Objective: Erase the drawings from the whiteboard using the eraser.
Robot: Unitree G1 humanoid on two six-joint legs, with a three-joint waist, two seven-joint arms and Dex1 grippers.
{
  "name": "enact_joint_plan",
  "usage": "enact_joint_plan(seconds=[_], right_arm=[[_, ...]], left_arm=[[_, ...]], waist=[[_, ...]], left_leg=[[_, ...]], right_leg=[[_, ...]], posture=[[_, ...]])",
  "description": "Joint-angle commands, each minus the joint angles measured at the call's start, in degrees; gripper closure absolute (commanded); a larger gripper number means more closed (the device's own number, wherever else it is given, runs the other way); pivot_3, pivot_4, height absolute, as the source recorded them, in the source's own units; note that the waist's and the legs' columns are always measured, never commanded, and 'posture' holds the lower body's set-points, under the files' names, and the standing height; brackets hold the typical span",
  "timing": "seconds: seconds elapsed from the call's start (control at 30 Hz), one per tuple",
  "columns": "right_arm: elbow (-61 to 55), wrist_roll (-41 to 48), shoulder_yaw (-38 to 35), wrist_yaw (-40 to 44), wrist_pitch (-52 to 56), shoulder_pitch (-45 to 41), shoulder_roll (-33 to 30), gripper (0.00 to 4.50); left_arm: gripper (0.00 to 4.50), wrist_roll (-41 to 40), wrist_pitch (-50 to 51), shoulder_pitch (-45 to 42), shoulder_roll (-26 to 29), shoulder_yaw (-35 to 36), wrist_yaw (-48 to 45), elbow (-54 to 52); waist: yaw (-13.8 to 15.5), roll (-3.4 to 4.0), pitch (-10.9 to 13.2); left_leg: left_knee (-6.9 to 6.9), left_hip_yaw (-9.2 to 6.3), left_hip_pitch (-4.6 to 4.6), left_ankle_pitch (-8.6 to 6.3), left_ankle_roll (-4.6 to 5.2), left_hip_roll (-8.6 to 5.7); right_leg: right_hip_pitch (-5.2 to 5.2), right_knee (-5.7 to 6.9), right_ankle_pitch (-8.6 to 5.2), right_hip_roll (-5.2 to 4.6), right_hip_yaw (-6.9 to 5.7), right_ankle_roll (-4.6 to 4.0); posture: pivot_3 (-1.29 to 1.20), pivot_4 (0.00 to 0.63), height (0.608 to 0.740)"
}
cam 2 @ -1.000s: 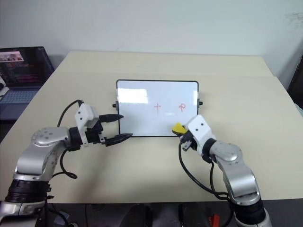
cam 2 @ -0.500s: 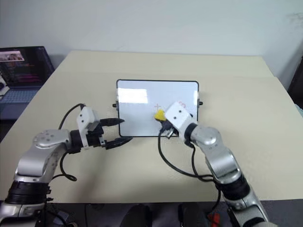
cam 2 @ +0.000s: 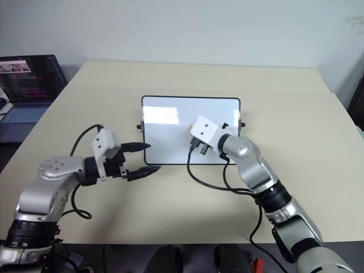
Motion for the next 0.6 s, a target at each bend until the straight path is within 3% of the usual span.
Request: enact_joint_plan(seconds=[0.03, 0.33, 0.6], right_arm=[[-1.5, -1.3, 2.1, 3.0, 1.6, 1.2, -1.3, 3.51], [4.4, -4.8, -2.4, -8.1, -4.5, -3.9, 2.9, 3.51], [4.0, -5.3, 1.5, -0.6, -3.2, -2.8, 2.5, 3.51]], left_arm=[[0.00, -0.8, -0.2, -0.3, 0.5, 0.8, 0.0, -2.0], [0.00, -0.6, -0.3, -0.9, 0.2, 0.2, -0.2, -1.4], [0.00, -0.7, -0.2, -0.7, 0.1, 0.2, -0.2, -1.7]], waist=[[0.0, 0.00, 0.0], [0.0, 0.00, 0.0], [0.0, 0.00, 0.0]], left_leg=[[0.02, 0.00, 0.02, 0.00, 0.00, 0.00], [0.42, 0.03, 0.05, 0.01, -0.01, -0.03], [0.39, 0.00, 0.01, 0.00, 0.00, -0.01]], right_leg=[[0.00, 0.04, 0.00, 0.00, 0.00, 0.00], [0.00, 0.47, 0.01, 0.02, 0.00, 0.00], [-0.01, 0.39, 0.01, 0.02, 0.03, -0.01]], posture=[[0.00, 0.150, 0.740], [0.00, 0.150, 0.740], [0.00, 0.150, 0.740]])
